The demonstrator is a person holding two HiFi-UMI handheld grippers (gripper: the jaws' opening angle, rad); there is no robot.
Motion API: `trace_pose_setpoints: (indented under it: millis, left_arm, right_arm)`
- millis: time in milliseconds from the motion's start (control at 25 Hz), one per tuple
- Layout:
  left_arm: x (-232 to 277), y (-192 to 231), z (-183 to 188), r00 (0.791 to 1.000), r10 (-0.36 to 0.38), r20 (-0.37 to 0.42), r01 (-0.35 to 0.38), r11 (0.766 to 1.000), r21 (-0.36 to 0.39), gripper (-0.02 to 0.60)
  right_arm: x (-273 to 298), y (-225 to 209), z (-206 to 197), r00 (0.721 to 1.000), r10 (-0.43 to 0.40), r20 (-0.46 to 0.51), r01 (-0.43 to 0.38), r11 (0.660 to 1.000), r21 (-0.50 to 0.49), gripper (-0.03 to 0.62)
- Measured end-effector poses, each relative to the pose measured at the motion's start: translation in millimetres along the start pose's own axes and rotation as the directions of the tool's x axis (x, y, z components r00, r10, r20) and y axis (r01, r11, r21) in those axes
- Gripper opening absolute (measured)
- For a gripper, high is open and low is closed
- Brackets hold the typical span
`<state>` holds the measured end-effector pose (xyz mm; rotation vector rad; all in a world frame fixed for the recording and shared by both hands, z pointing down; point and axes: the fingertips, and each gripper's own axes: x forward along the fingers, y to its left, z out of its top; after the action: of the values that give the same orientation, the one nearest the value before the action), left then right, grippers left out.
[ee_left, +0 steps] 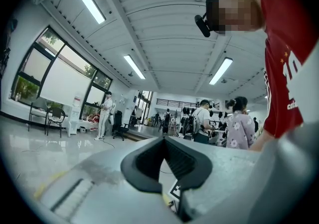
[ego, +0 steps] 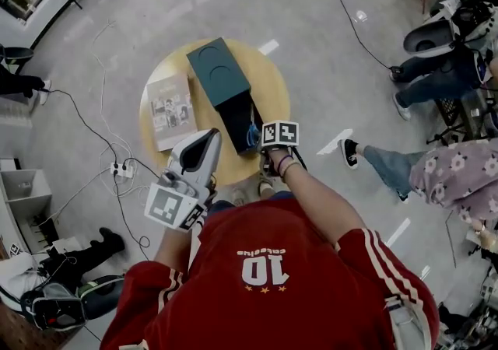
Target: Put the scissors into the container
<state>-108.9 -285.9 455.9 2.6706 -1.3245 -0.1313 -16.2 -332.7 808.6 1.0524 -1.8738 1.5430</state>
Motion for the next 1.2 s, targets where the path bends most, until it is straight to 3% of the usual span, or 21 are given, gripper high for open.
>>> trace_pose_setpoints:
  millis: [360,760,960,1200]
  left_arm:
    - [-1,3,2,1.0,0.0,0.007,0.0,1.0,-0.001,0.002]
    - [2,4,4,1.0,-0.008,0.016,0.008,1.0,-0.002,0.002]
    - [2,10,5,1.0,-0.005,0.02,0.005,1.0,0.001,0.002]
    - [1,10,18,1.0,-0.015,0.027,0.015,1.0,0.019,0.002]
  right_arm:
    - [-6,-5,4,0.999,-0.035,0.024,0.035,0.999,-0.022,0.103]
    - [-31,-8,20,0.995,-0.041,0.085,0.049,0.995,-0.083,0.107]
    - [-46,3,36,0.988,-0.029,0.154,0.06,0.978,-0.199,0.107]
    - [-90,48,65,0.956,0.096,0.277,0.012,0.931,-0.366,0.101]
